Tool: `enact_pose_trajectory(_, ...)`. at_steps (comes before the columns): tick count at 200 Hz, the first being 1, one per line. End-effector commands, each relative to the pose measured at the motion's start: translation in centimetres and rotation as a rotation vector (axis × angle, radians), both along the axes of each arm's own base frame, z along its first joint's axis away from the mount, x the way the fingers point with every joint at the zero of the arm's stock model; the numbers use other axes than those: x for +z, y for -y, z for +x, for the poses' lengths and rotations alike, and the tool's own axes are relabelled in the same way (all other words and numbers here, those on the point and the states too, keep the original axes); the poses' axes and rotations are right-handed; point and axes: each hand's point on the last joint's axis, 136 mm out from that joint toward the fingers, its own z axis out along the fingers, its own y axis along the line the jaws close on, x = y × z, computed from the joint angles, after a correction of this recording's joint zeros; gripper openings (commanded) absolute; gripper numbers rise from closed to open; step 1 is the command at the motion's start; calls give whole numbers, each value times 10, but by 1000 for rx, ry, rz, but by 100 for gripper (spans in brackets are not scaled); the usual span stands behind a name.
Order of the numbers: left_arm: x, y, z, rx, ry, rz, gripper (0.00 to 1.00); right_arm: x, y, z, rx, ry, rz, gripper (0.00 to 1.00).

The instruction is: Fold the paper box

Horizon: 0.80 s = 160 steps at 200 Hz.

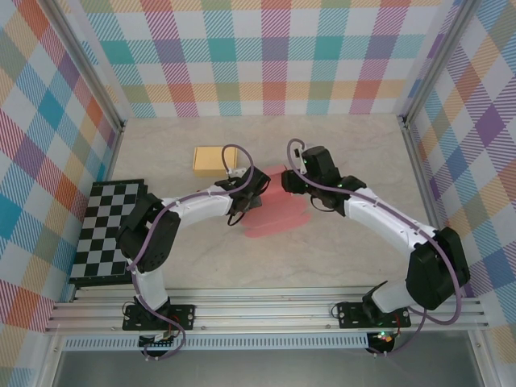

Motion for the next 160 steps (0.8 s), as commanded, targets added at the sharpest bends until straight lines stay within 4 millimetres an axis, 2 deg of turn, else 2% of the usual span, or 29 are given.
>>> enact_pose_trajectory(1, 0, -3, 3, -94, 26, 51, 0, -6, 13, -8, -15, -74, 21, 57)
enact_pose_trajectory(26, 7, 0, 5, -216, 53, 124, 0, 0, 13, -9, -10, -102, 75, 59)
enact_pose_trajectory(42, 8, 2, 5, -294, 58, 164, 0, -3, 10, -9, -5, -150, 77, 59)
enact_pose_trajectory(74, 12, 22, 4, -522, 56, 204, 0, -12, 5, -11, 8, -210, 73, 59)
enact_pose_trajectory(96, 8, 32, -6, -707, -10, 252, 0, -15, 6, -15, 18, -217, 66, 59)
enact_pose_trajectory(130, -3, 33, -25, -923, -195, 339, 0, -21, 21, -27, 0, -231, 36, 59)
enact_pose_trajectory(160, -10, 31, -40, -1053, -313, 369, 0, -21, 42, -37, -68, -220, 26, 59)
